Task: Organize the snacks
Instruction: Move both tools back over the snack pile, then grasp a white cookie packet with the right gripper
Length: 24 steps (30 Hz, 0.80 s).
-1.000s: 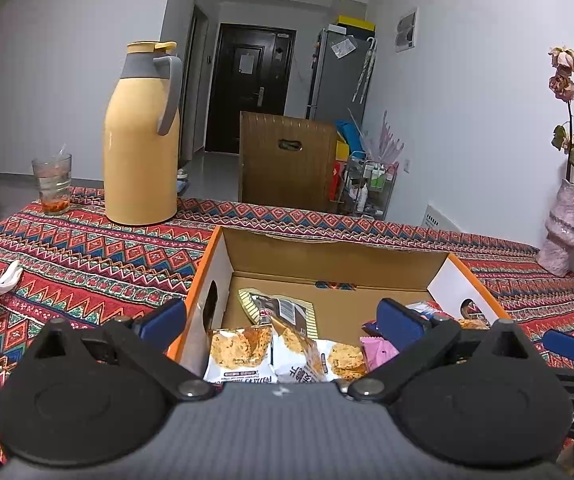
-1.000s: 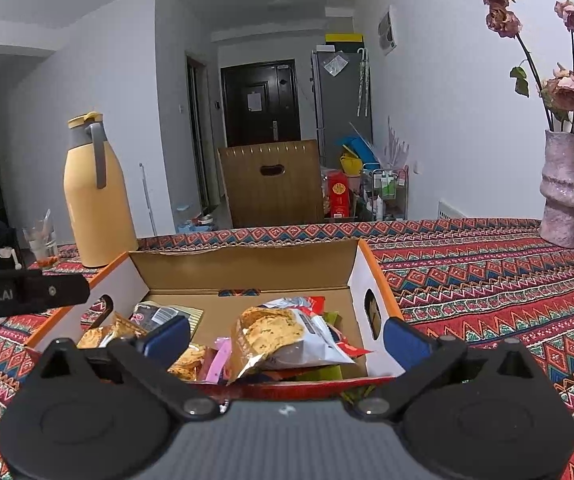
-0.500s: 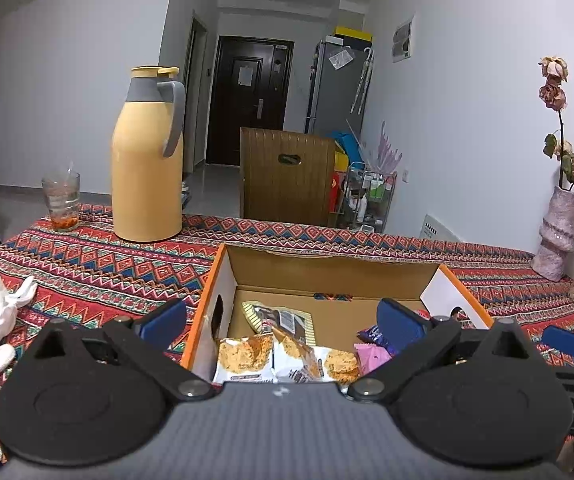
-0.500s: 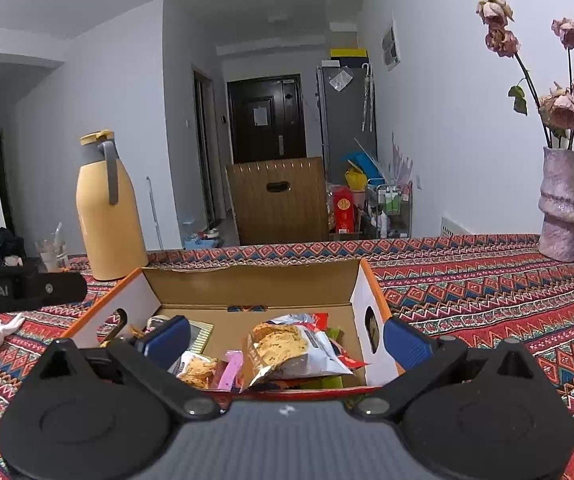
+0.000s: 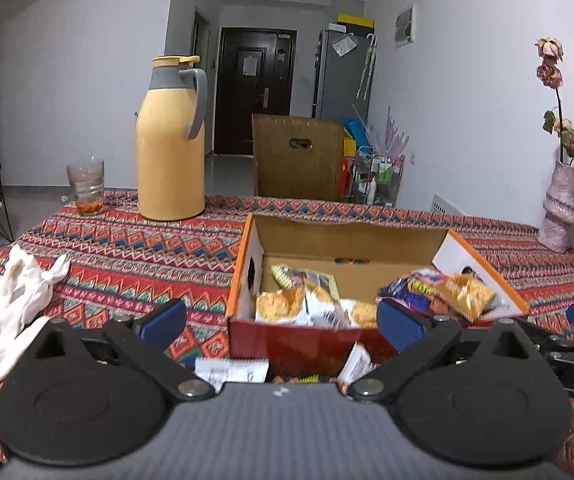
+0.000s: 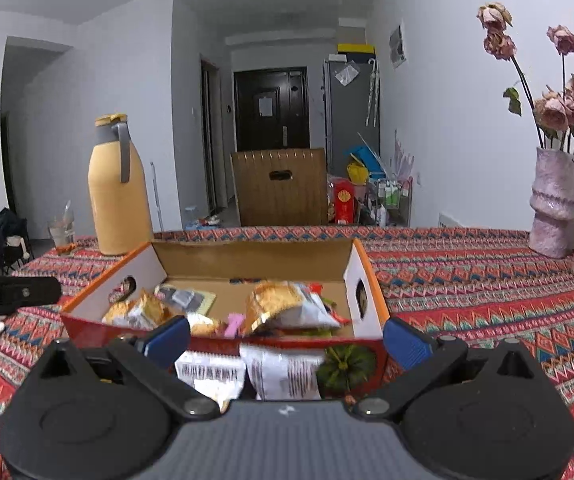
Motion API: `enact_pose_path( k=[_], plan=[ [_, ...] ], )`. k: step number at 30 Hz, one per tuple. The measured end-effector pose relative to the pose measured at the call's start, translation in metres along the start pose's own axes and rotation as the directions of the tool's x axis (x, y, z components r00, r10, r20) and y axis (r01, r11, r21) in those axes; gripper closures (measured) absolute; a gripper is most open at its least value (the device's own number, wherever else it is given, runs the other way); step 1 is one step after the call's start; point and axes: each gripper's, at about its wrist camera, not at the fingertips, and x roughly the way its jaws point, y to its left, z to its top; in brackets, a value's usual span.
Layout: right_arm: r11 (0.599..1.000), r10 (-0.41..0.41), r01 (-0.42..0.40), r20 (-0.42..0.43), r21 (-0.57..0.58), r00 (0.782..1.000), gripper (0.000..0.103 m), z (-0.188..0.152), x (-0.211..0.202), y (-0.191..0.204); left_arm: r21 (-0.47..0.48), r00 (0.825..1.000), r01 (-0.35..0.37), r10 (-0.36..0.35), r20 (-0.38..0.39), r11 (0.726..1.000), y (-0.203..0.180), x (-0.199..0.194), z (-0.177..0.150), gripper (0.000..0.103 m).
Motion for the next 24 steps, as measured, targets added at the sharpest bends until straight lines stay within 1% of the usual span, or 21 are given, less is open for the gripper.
enact_pose_path(
  k=[8,13,18,24],
  plan=[
    [1.0,-0.026,0.026,-0.065,0.001,0.998,0.0,-0.024,-0.018,-0.007,0.014,0.999,0.014,-0.014,-0.03,1.0,0.007,-0.016,-0.024,0.0],
    [0.999,-0.037,0.038,-0.122,0.01,0.992,0.0,-0.042,-0.025,-0.012,0.011,0.998,0.014,-0.013,-0.057,1.0,0.012,-0.017,-0.039,0.0],
    [0.999,-0.027,0.033,-0.15,0.038,0.988,0.0,-0.055,-0.031,-0.018,0.015,0.997,0.006,-0.005,-0.072,1.0,0.014,-0.014,-0.051,0.0],
    [0.995,-0.09,0.097,-0.171,0.03,0.981,0.0,-0.055,-0.027,-0.027,0.012,0.997,-0.001,0.002,-0.078,1.0,0.015,-0.008,-0.062,0.0]
  ],
)
